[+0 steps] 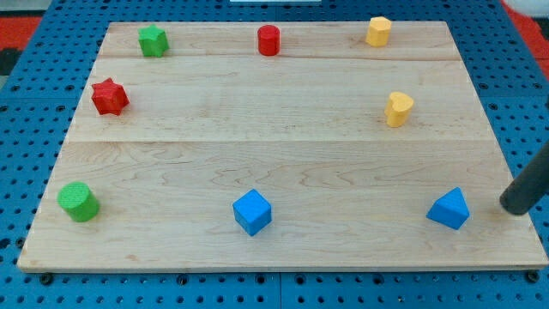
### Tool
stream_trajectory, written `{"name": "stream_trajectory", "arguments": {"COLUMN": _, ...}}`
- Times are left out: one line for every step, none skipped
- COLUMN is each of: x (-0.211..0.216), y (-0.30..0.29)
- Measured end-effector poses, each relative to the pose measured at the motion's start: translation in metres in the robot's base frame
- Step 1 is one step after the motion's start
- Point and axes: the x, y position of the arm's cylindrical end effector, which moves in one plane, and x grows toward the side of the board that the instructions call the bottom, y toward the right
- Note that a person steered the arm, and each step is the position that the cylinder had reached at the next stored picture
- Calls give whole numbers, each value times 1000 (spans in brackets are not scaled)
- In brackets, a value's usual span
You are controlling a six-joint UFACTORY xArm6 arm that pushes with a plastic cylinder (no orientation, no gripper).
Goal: Move the blue triangle to the right of the blue cube
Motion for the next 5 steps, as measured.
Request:
{"name": "stream_trajectory", "arguments": {"x": 9, "y": -65}}
{"name": "stream_trajectory", "arguments": {"x": 5, "y": -142}}
{"name": "stream_trajectory", "arguments": {"x": 0, "y": -124}}
{"name": "stream_trajectory", "arguments": {"x": -5, "y": -63}}
{"name": "stream_trajectory", "arguments": {"x": -24, "y": -62}}
